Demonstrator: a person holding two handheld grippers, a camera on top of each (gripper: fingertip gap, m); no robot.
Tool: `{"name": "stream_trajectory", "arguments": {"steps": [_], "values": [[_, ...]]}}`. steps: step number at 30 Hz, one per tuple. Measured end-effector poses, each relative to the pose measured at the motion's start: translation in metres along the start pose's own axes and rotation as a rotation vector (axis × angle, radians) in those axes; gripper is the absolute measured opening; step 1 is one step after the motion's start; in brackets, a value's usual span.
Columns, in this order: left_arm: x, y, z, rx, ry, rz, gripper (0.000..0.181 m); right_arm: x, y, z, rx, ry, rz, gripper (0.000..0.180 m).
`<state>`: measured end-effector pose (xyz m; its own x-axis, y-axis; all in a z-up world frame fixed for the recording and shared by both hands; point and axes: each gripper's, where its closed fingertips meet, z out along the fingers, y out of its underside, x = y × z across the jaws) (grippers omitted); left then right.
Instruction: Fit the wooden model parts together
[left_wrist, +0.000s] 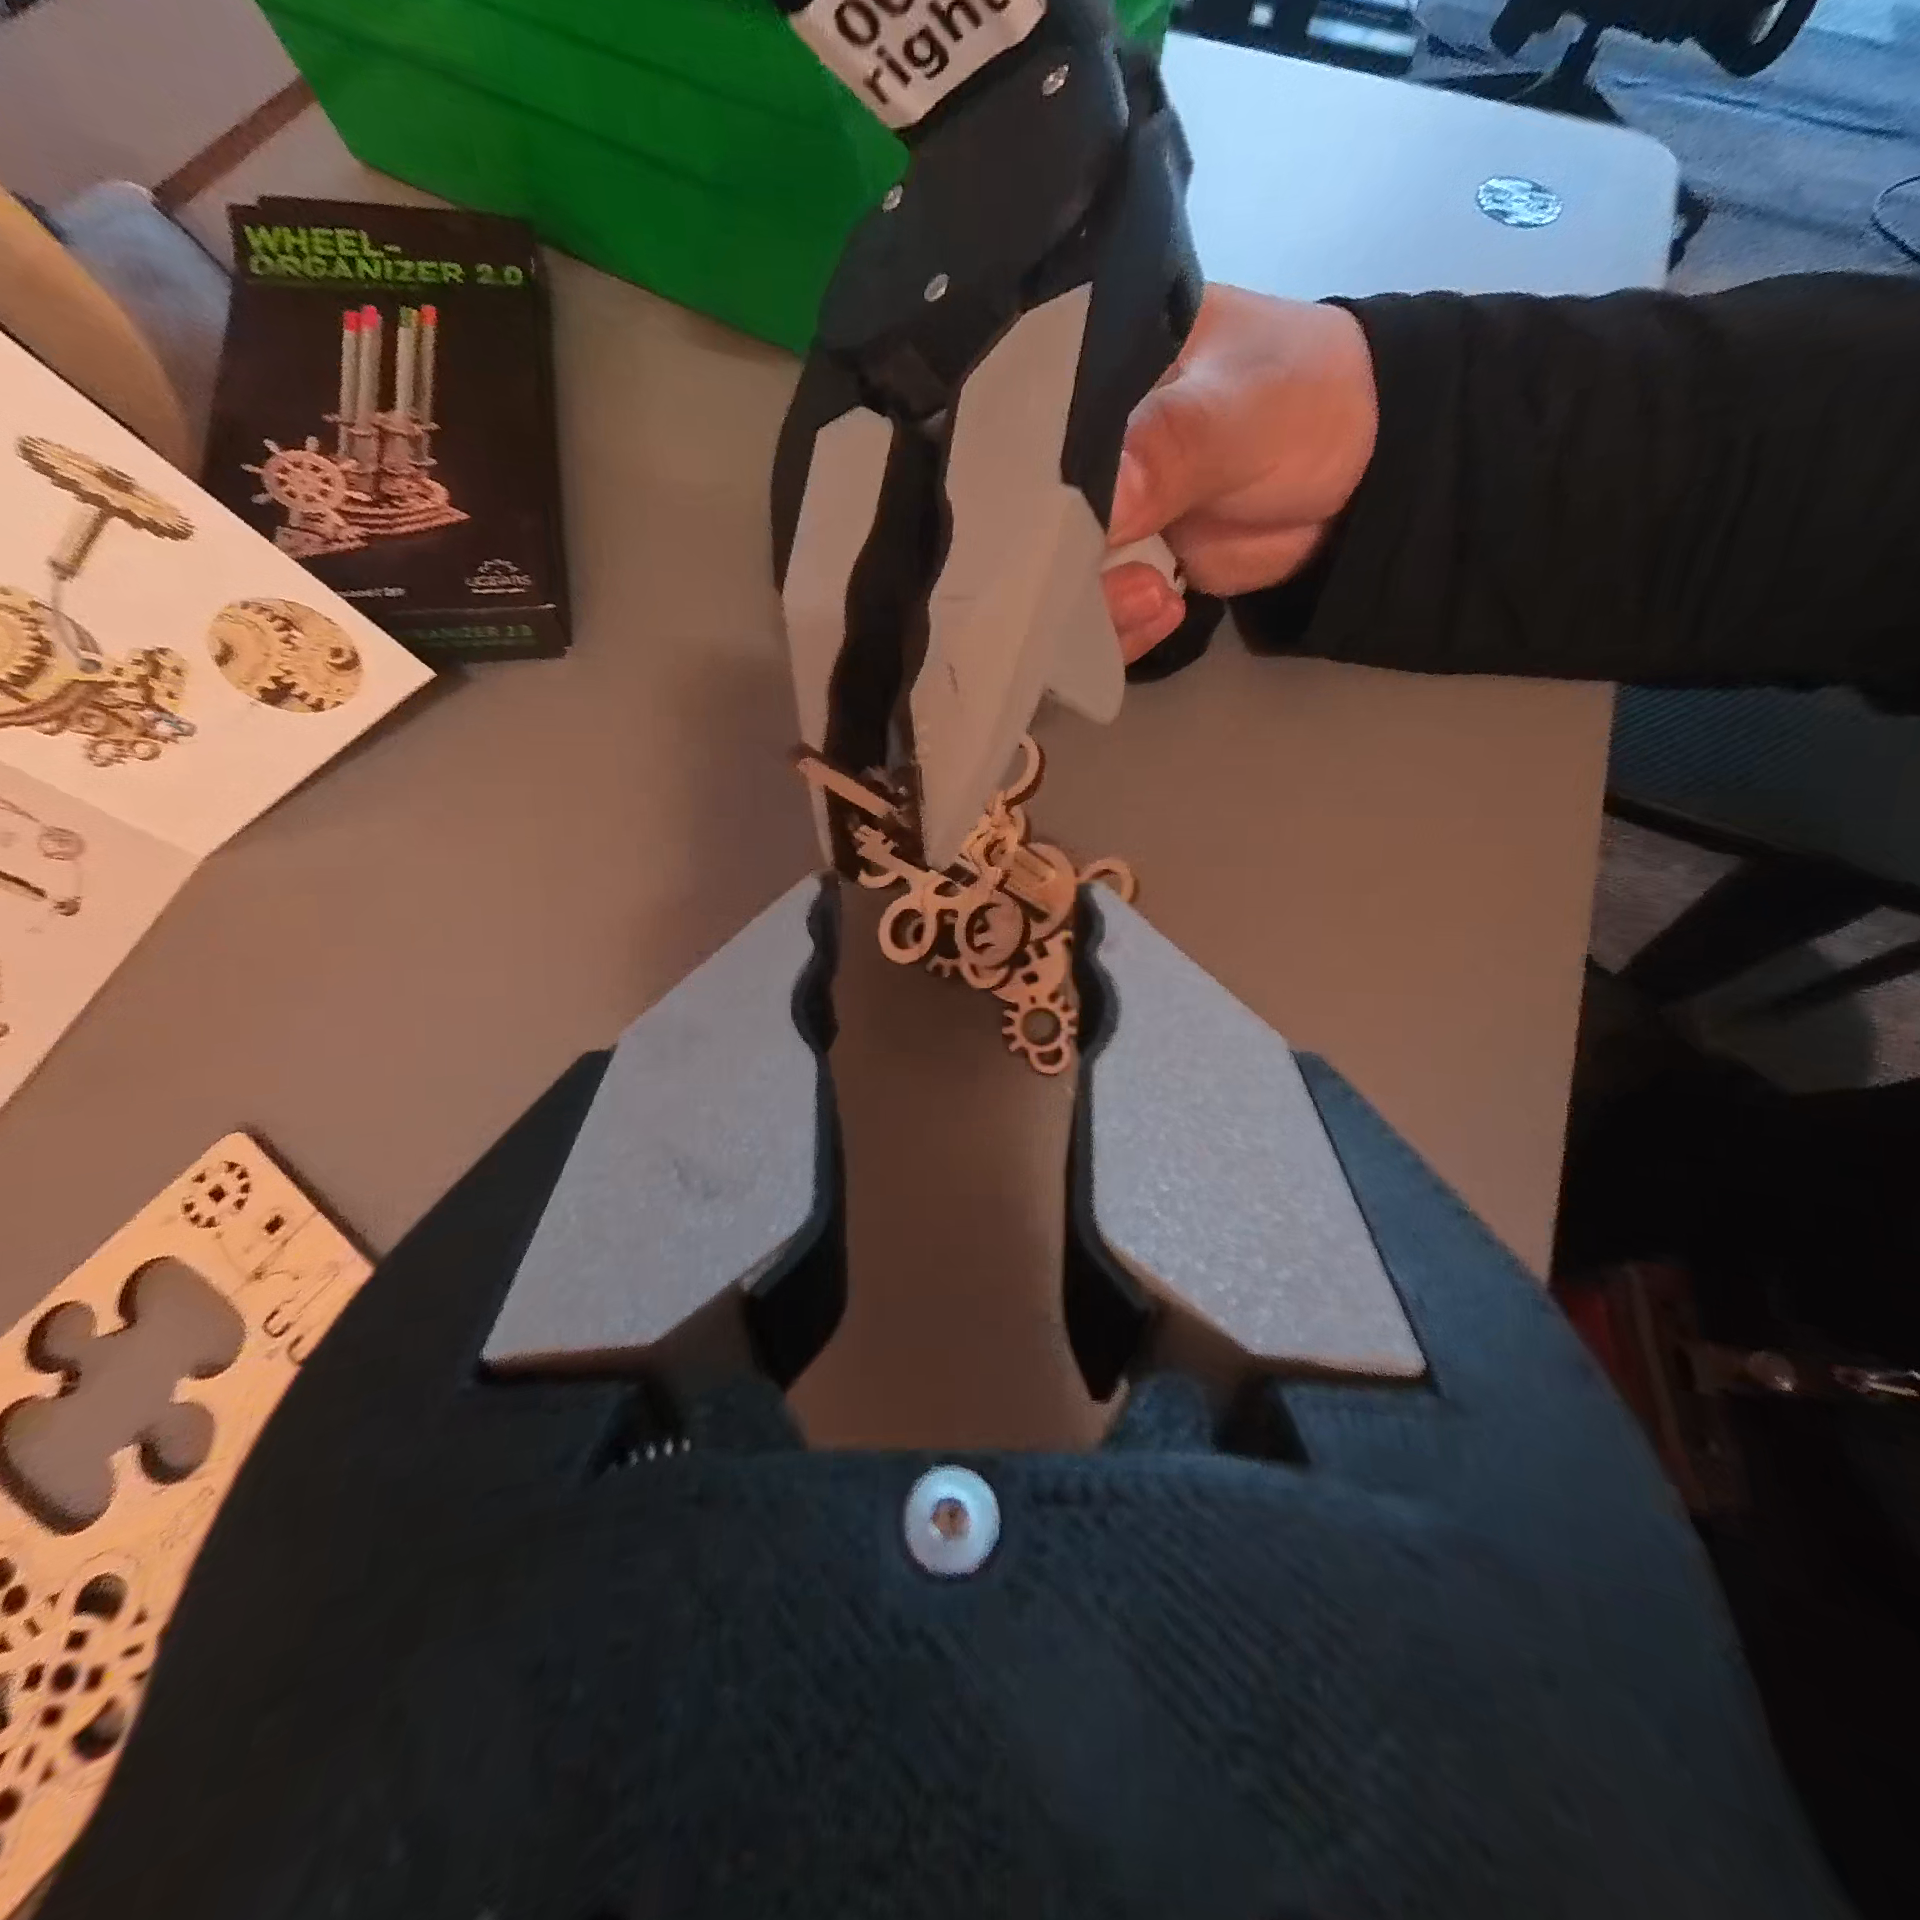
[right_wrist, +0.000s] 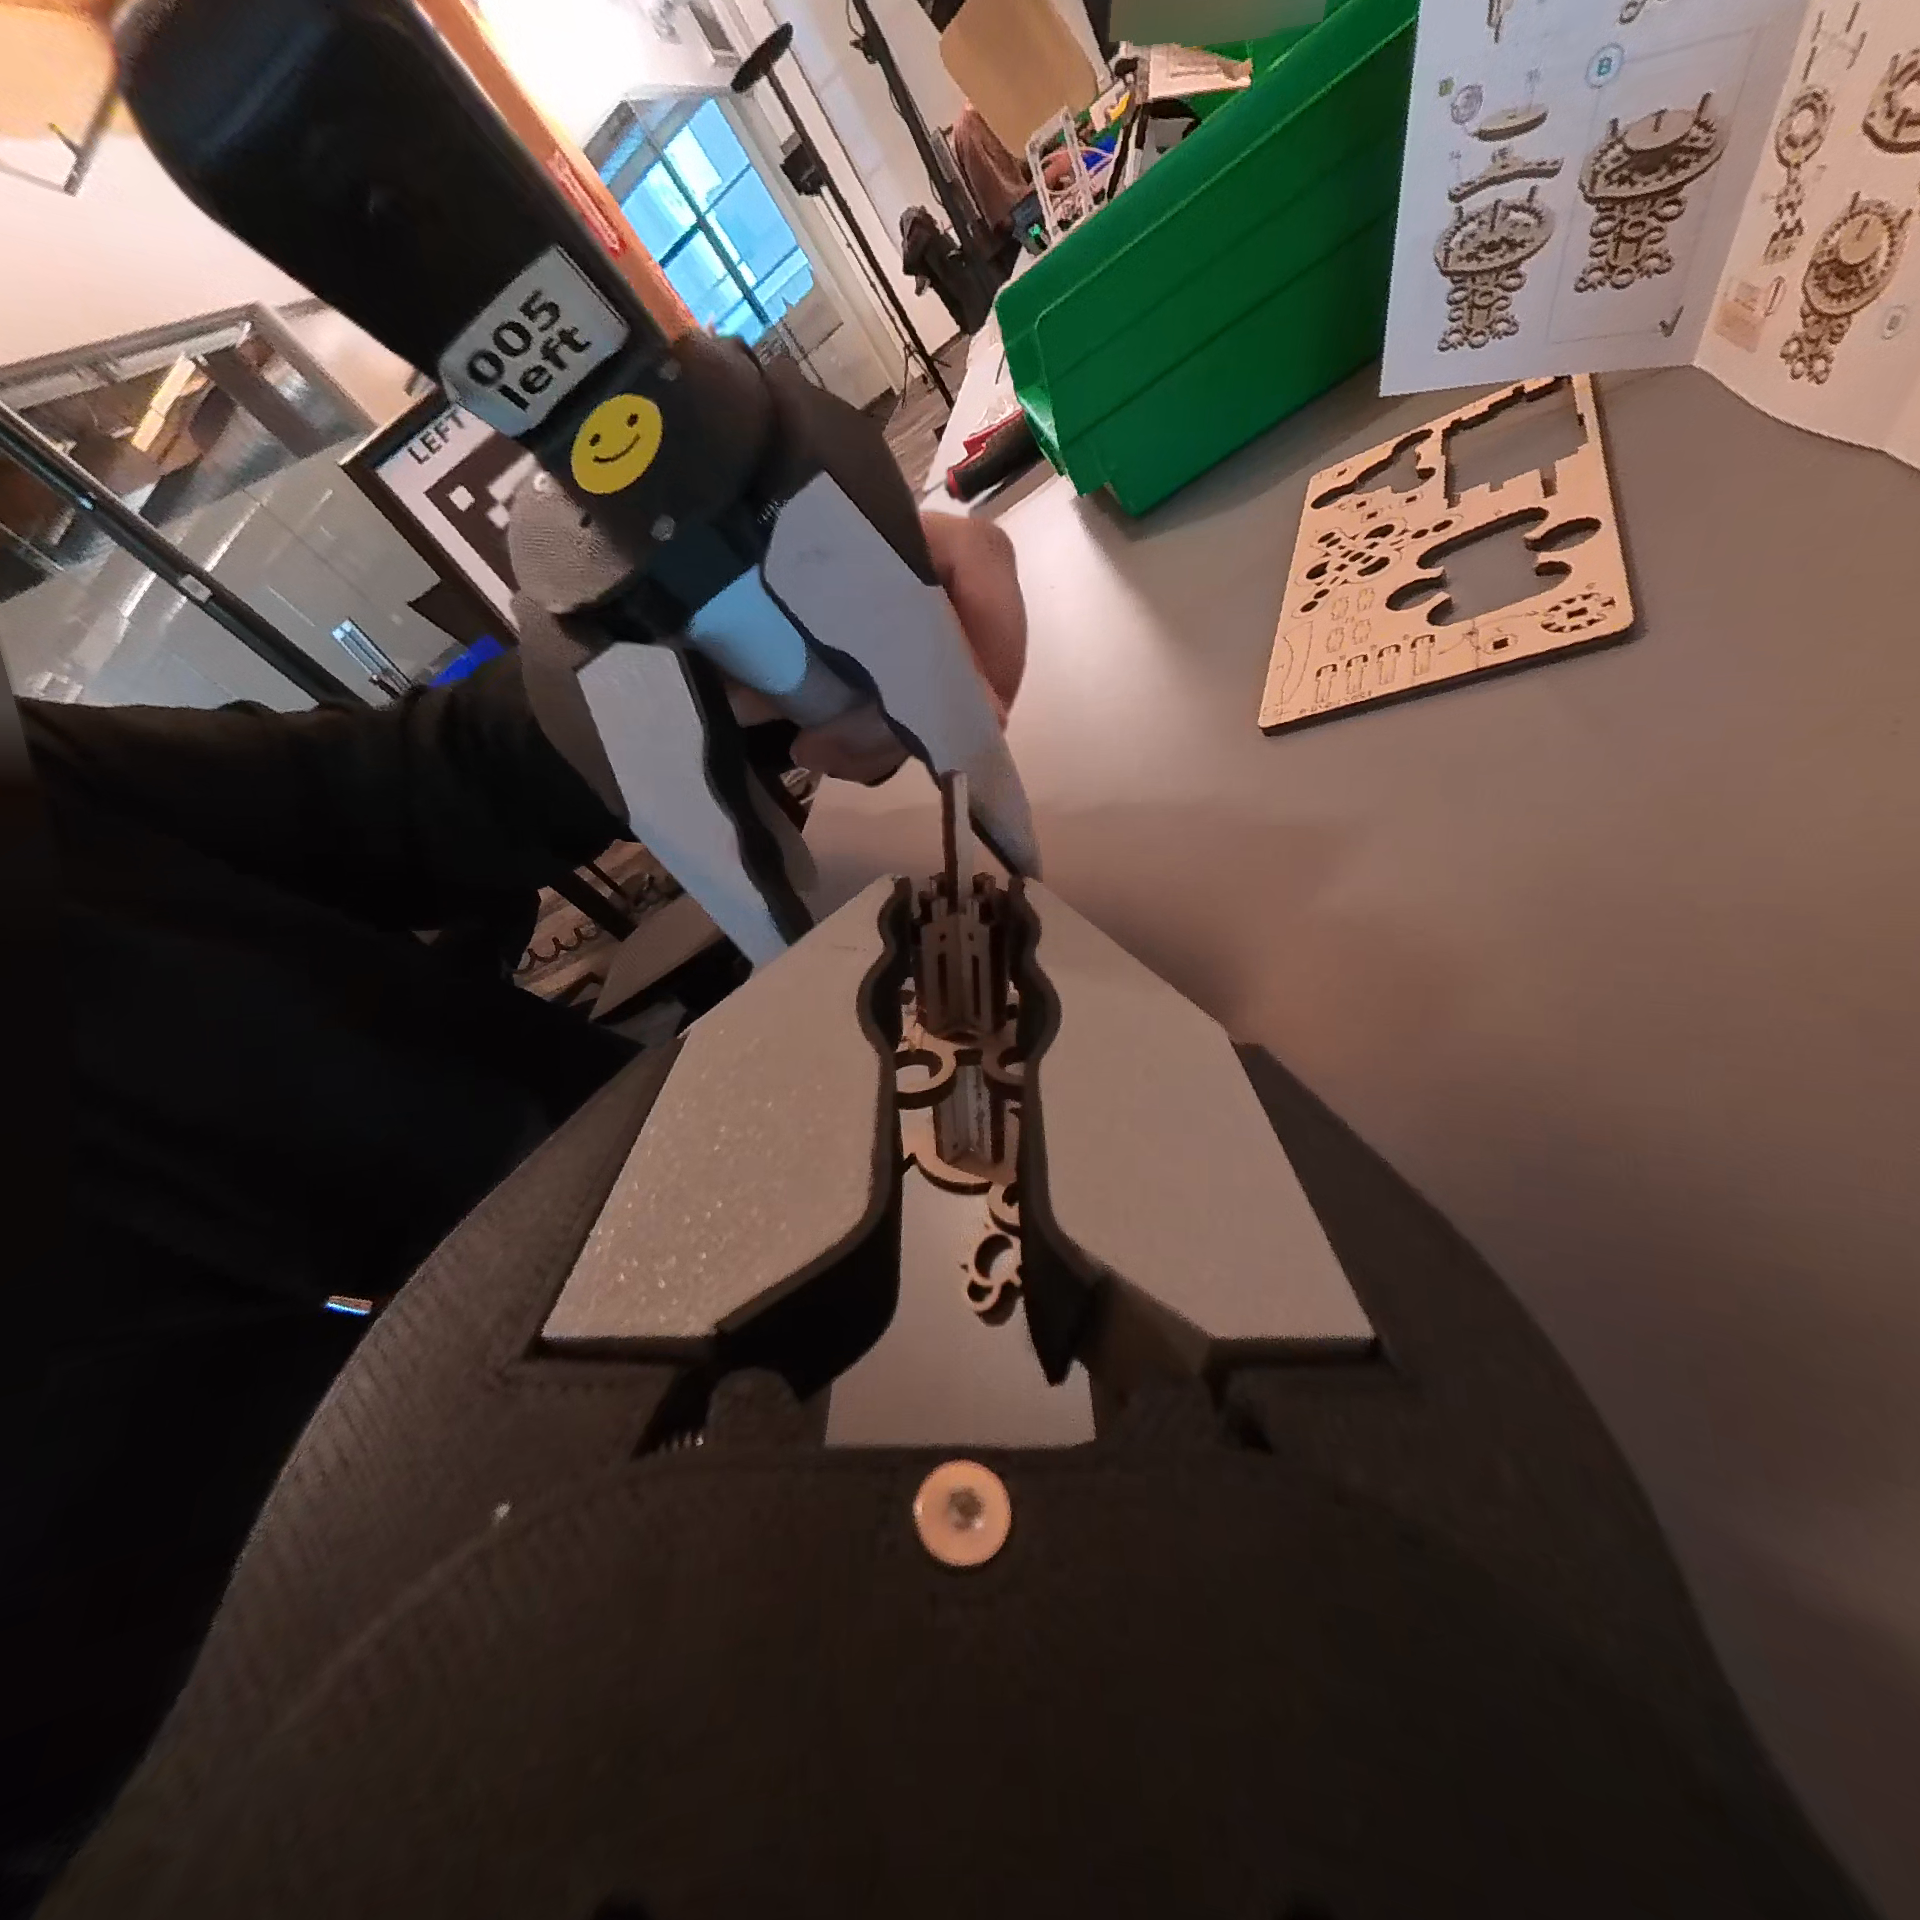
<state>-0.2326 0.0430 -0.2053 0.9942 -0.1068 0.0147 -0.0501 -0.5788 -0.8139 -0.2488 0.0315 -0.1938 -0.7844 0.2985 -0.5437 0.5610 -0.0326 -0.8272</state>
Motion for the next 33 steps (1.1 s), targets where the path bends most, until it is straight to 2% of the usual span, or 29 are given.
{"name": "stream_trajectory", "arguments": {"steps": [4,12,16,20,26,33], "values": [[-0.004,0.001,0.005,0.007,-0.037,0.038,0.036,-0.002,-0.001,-0.001,0.006,-0.02,0.001,0.014],[-0.006,0.002,0.005,-0.002,-0.071,0.037,0.038,0.0,-0.001,0.001,-0.007,0.044,-0.068,0.013],[-0.001,-0.001,-0.002,0.068,-0.041,-0.022,0.038,-0.007,-0.006,0.003,0.019,0.038,-0.12,0.013],[0.001,0.0,0.003,0.116,-0.016,-0.054,0.047,-0.014,-0.014,0.001,0.073,0.01,-0.137,0.013],[-0.006,-0.004,0.01,0.199,-0.042,-0.029,0.036,-0.009,-0.015,0.001,0.081,0.05,-0.162,0.013],[-0.015,-0.007,0.016,0.258,-0.002,-0.01,0.042,0.003,-0.021,-0.002,0.113,0.093,-0.152,0.014]]}}
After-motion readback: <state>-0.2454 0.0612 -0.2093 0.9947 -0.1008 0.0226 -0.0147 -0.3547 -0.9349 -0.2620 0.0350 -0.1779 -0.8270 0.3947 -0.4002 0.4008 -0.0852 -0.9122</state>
